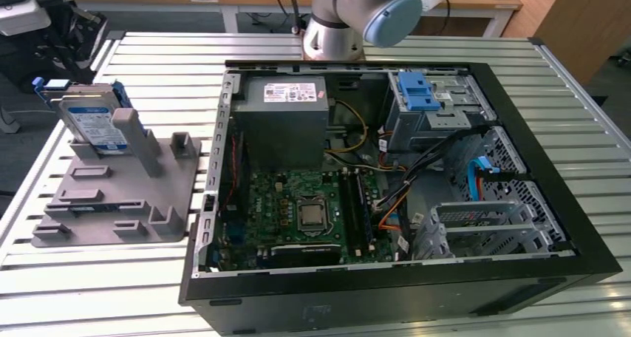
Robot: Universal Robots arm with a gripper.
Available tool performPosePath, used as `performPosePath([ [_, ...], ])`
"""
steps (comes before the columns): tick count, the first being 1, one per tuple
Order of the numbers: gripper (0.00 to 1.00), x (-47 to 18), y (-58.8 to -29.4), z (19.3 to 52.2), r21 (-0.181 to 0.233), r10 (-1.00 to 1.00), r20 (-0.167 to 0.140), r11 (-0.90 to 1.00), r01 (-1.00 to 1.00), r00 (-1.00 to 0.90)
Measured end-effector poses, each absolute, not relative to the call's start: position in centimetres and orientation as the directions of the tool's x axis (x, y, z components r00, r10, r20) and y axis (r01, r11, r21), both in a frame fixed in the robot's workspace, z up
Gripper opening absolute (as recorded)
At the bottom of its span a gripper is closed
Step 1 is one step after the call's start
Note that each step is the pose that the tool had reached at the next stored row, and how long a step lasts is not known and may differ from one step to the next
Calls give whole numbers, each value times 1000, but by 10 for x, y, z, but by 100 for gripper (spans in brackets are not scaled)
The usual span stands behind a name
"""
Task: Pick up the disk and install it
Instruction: 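Reach for the disk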
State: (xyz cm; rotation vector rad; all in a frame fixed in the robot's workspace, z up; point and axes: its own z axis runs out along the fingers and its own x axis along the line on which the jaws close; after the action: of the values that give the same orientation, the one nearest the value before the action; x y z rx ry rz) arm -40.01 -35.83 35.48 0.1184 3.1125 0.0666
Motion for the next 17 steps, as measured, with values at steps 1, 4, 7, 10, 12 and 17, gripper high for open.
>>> performPosePath([
  [1, 15, -404, -357, 354, 44, 76, -25, 996, 75, -997],
  [4, 15, -415, -354, 353, 44, 76, -25, 996, 75, -997],
  [7, 15, -428, -351, 352, 44, 77, -25, 996, 75, -997],
  [10, 15, -438, -350, 352, 44, 76, -24, 996, 75, -997],
  [12, 15, -444, -349, 352, 44, 76, -25, 996, 75, -997],
  [17, 15, -449, -349, 352, 44, 76, -24, 996, 75, -997],
])
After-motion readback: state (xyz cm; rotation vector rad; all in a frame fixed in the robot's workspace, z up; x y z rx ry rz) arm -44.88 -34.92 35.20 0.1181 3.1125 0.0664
